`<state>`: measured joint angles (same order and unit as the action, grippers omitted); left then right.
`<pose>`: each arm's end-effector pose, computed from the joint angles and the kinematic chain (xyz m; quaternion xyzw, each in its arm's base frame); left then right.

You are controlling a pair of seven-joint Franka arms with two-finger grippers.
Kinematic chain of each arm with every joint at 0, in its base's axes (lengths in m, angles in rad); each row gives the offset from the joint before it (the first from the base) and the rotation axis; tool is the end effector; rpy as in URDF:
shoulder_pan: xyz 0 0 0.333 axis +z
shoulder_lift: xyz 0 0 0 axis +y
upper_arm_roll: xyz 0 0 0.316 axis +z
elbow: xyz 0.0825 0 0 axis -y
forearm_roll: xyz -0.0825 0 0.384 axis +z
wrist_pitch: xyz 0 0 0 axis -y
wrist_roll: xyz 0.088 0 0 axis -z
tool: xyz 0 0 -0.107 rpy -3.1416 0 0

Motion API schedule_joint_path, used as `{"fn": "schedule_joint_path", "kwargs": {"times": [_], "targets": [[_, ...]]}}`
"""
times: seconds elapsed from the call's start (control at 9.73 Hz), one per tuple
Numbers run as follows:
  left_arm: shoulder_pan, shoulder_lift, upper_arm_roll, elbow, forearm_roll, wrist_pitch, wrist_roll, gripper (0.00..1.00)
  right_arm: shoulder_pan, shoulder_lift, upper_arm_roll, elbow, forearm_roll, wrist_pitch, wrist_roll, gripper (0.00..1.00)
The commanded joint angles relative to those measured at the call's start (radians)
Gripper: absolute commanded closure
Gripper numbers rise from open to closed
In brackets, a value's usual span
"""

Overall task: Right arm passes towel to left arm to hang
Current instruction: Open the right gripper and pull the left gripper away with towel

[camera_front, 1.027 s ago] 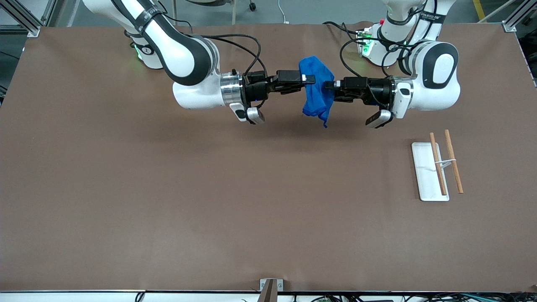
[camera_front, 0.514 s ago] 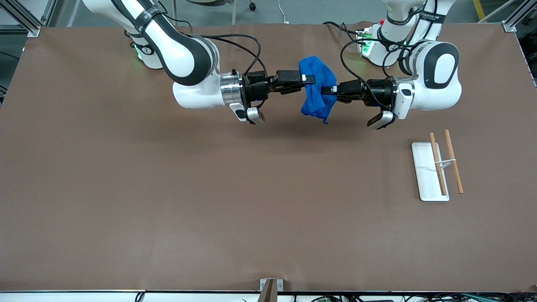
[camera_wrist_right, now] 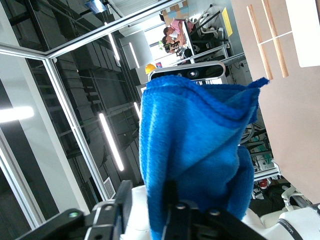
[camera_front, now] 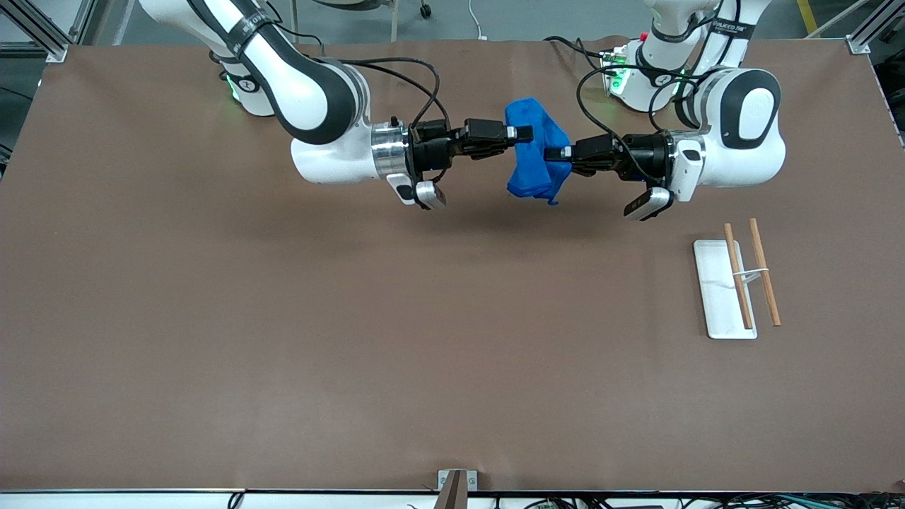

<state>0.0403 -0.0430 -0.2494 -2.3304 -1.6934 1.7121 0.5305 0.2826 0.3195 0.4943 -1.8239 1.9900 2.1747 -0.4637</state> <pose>0.4670 -0.1947 0.4021 0.7087 0.0611 -0.0758 0.6988 0.4687 0.4682 0.4373 -0.6610 0.0908 0.1236 0.7346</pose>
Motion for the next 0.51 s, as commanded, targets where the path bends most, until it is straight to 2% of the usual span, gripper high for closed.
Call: {"fn": "schedule_joint_path", "kwargs": {"times": [0.0, 0.1, 0.21, 0.41], "targets": [[0.022, 0.035, -0.002, 0.023, 0.11, 0.034, 0.028, 1.0, -0.057, -0.023, 0.003, -0.046, -0.029, 0.002, -0.016, 0.0], [0.033, 0.048, 0.005, 0.037, 0.17, 0.049, 0.029, 1.0, -0.11, -0.023, 0.003, -0.057, -0.133, -0.004, -0.003, 0.0], [0.036, 0.049, 0.027, 0.054, 0.27, 0.087, 0.029, 1.0, -0.169, -0.023, 0.003, -0.066, -0.274, -0.007, 0.043, 0.0], [0.044, 0.049, 0.071, 0.075, 0.49, 0.184, 0.035, 1.0, -0.274, -0.025, 0.001, -0.068, -0.615, -0.033, 0.161, 0.0]]}}
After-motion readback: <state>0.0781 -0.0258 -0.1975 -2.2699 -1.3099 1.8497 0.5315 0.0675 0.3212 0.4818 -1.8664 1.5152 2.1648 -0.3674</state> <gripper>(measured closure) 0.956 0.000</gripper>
